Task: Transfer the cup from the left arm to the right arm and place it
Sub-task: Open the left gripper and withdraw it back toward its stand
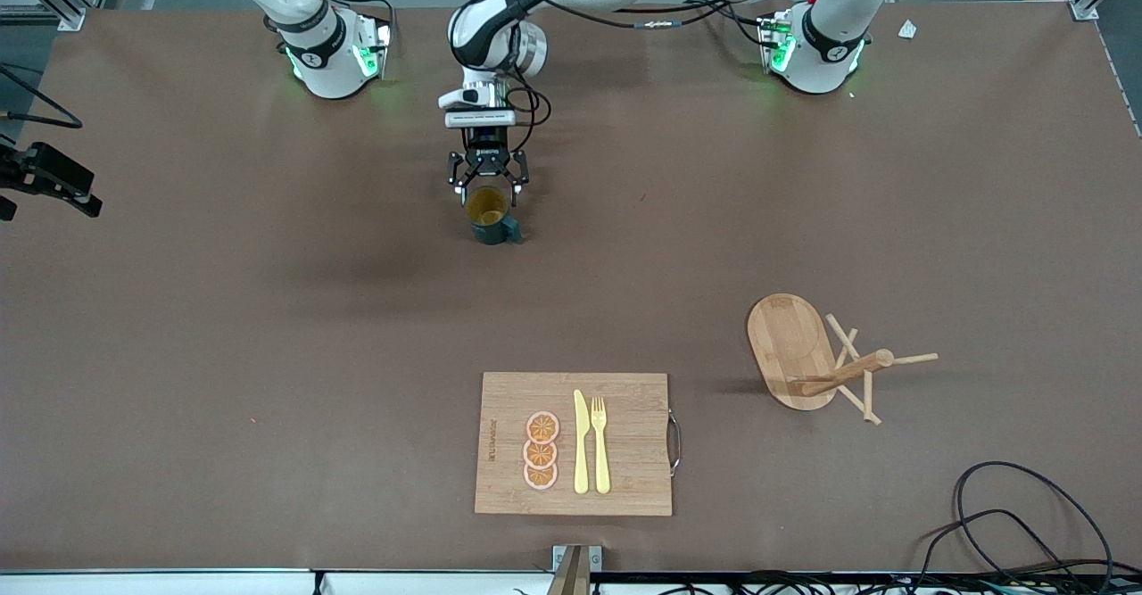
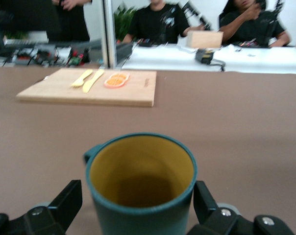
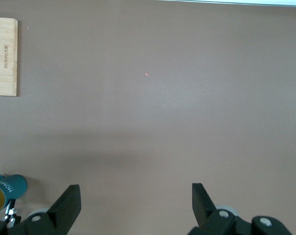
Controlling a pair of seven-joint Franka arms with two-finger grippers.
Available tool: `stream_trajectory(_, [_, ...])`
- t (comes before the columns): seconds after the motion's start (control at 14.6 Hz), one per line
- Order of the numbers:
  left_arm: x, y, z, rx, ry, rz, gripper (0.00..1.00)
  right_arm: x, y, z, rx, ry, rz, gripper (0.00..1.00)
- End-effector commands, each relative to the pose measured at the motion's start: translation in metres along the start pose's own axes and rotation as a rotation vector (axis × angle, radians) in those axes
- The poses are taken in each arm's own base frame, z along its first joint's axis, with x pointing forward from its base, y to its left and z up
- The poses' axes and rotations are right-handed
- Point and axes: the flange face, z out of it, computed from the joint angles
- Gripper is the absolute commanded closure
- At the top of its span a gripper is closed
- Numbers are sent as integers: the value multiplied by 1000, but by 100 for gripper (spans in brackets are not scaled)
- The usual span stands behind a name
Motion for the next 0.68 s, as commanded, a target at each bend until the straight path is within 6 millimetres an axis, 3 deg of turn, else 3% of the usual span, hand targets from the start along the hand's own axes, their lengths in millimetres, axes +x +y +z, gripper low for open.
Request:
stream_trajectory(0.0, [27, 9, -21, 54, -135, -44, 0, -4, -1, -2, 14, 1, 9, 0])
stream_trajectory(0.07, [40, 10, -26, 81, -201, -52, 0, -4, 0, -2, 14, 1, 10, 0])
stream_trajectory(0.27, [108, 13, -38, 136, -365, -83, 0, -4, -1, -2, 14, 1, 9, 0])
stream_trajectory(0.62, [227, -4, -31, 166, -565, -78, 0, -4, -1, -2, 14, 1, 9, 0])
